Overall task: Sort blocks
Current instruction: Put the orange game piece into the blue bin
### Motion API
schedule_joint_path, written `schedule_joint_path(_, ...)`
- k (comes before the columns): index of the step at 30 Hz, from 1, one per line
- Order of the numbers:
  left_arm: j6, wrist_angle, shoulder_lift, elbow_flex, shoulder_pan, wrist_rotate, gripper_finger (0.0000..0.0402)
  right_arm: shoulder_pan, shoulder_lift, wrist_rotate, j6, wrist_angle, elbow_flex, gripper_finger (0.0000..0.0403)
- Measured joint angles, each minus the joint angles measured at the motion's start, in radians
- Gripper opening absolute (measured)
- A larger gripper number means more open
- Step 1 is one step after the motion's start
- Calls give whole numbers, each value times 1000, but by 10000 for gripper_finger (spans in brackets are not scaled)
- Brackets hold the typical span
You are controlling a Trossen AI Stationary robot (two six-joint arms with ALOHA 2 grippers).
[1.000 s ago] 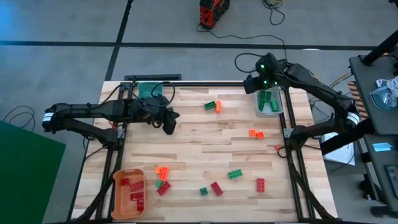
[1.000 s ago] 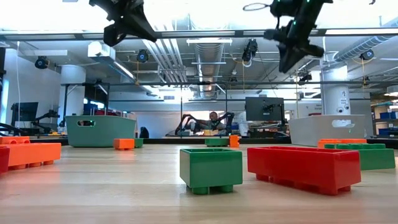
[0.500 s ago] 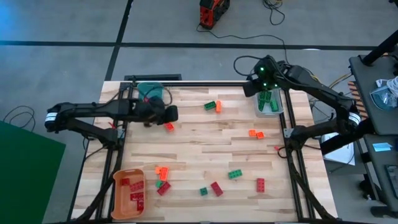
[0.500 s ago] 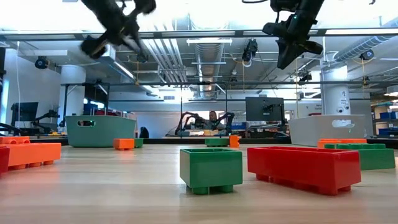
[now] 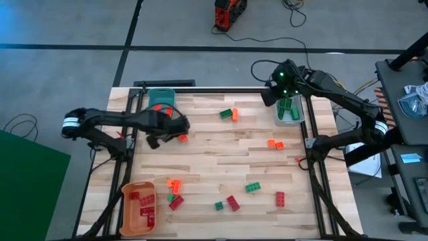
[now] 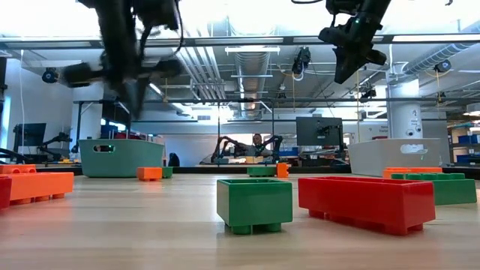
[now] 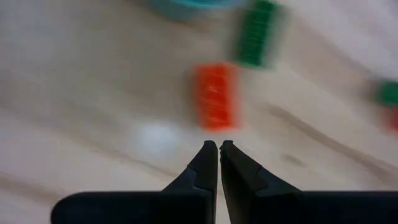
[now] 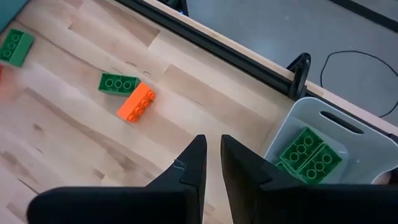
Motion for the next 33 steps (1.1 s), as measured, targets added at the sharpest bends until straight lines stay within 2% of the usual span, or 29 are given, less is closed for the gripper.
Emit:
schedule_joint_path(3,-24,-49,28,-1,0,15,2,0,0,0,-14,0,0,38)
schedule_joint_path(7,-8,21,34,0,0,6,23,0,0,0,-36,0,0,38)
schedule_joint_path(12,-59,38,67,0,4,-10,77,0,0,0,-70,8,0,38)
schedule_joint_path(17,-79,166,141,0,17,-10,139,0,0,0,-101,32,0,38)
schedule_joint_path(22,-106,144,204,0,40,2,185,0,0,-27,-119,30,0,38)
schedule_joint_path(26,-97,147,229,0,55,22,202,0,0,-27,-127,30,0,38)
schedule_joint_path(33,-59,165,272,-5,95,19,206,0,0,-28,-131,30,0,38)
